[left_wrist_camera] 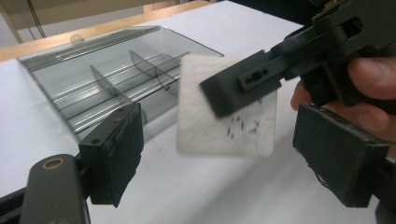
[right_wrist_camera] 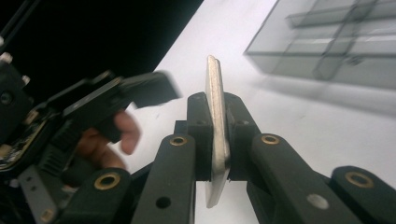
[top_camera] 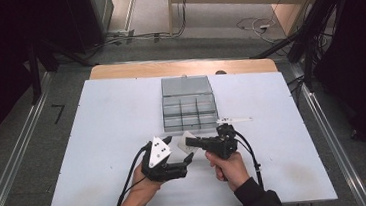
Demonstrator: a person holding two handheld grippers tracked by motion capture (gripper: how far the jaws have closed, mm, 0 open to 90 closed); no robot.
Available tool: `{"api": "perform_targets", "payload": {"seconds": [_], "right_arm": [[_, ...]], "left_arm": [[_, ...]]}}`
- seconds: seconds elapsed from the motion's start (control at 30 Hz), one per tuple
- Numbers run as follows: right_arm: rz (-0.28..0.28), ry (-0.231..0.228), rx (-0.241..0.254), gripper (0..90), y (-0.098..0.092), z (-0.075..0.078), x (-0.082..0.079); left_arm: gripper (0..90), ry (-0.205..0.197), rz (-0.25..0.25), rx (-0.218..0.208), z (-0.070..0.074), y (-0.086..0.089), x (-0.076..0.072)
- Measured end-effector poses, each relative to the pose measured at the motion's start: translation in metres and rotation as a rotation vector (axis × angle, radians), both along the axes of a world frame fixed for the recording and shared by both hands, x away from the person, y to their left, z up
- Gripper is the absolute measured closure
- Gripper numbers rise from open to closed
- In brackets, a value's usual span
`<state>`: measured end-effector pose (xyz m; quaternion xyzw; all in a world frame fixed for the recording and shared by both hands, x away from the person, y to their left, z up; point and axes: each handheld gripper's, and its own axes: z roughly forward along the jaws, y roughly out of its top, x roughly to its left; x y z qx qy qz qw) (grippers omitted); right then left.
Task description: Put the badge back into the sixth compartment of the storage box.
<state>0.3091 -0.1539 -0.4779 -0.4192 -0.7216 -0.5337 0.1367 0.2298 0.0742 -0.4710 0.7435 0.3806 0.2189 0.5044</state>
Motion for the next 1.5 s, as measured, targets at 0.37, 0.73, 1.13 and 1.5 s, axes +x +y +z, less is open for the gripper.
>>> {"api": "perform_targets", "payload": {"seconds": [0.37, 0.73, 1.13, 1.5], "right_arm": [[-0.148, -0.033, -0.037, 80.9, -0.016, 0.002, 0.038], [-0.222, -0.044, -0.075, 80.9, -0.023, 0.006, 0.062], [-0.318, -0.062, -0.119, 80.9, -0.030, -0.002, 0.083], [-0.323, -0.117, -0.253, 80.9, -0.028, -0.011, 0.086]], "left_arm": [[17.8, 0.083, 0.091, -0.055, -0.004, 0.042, 0.000], [18.3, 0.099, 0.098, -0.042, -0.008, 0.049, -0.003], [18.3, 0.114, 0.140, -0.041, -0.013, 0.070, -0.008], [18.4, 0.121, 0.154, -0.041, -0.014, 0.076, -0.009]]}}
